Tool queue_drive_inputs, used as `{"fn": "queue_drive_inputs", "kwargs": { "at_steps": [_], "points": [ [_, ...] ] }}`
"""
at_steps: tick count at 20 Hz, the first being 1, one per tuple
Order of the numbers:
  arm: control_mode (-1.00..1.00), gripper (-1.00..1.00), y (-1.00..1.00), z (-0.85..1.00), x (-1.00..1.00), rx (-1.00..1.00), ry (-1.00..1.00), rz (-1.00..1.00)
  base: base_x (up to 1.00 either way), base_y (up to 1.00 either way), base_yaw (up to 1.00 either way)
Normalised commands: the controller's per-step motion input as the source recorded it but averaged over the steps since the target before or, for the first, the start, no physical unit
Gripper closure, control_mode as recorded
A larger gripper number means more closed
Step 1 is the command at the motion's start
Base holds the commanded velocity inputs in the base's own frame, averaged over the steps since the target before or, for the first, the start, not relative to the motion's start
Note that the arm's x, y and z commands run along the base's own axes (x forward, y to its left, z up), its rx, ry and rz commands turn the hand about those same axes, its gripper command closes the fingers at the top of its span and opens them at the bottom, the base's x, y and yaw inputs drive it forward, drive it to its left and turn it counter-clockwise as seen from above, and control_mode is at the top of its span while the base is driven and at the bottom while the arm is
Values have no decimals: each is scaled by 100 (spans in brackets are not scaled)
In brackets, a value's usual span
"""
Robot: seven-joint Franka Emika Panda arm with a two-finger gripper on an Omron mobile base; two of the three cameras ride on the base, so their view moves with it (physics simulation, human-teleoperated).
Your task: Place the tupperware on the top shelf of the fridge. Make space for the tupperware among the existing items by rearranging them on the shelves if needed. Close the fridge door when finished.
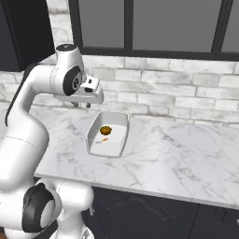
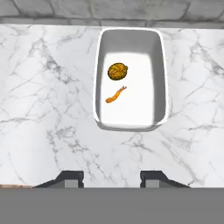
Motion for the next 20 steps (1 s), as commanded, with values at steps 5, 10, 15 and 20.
{"fn": "queue_drive_inputs", "kwargs": {
  "at_steps": [5,10,15,20],
  "points": [
    [-100,-100,-10,-29,-39,0,0,-21,0,0,0],
    [-100,-100,-10,-79,-58,0,-13,-68,0,0,0],
    [-100,-100,9,-64,-25,7,-19,-65,0,0,0],
    [-100,-100,-26,-28,9,33,-5,-43,0,0,0]
  ]
}}
